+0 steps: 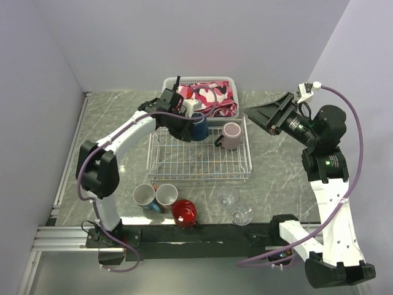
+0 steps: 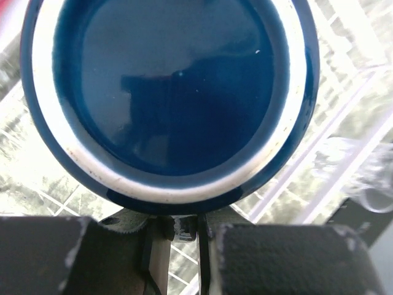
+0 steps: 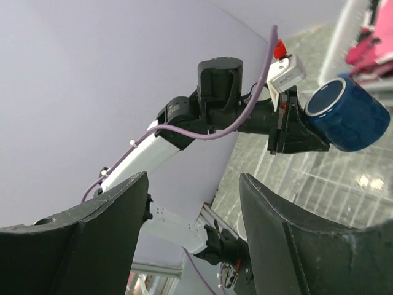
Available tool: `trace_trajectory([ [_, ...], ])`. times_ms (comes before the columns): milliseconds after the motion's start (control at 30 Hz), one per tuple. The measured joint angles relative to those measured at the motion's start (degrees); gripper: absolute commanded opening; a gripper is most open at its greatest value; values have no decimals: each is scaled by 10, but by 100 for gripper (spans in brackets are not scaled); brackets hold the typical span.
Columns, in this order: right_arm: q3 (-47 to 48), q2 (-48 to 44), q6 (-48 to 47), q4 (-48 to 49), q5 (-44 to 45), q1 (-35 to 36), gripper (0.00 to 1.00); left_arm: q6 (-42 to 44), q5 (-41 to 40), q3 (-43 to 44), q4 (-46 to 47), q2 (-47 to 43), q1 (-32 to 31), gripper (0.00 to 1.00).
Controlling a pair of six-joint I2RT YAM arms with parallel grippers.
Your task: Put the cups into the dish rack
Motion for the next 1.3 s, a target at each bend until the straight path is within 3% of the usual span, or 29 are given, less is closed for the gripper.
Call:
trace_trajectory([
  [333, -64, -20, 2, -22, -23, -38, 68, 28, -65, 7, 1, 60, -39, 1],
  [967, -82, -37, 9, -19, -38, -54, 65, 54, -94, 51, 63, 152, -52, 1],
  [1067, -82, -37, 9, -19, -39, -54, 65, 54, -88, 51, 71, 154, -52, 8],
  [1100, -82, -36, 9, -19, -39, -54, 66, 54, -85, 50, 72, 154, -52, 18],
  [1167, -82, -33, 9, -19, -40, -54, 66, 54, -79, 46, 76, 154, -52, 27],
  [1300, -82, -29, 11, -19, -40, -54, 66, 56, -63, 34, 83, 154, -52, 34],
])
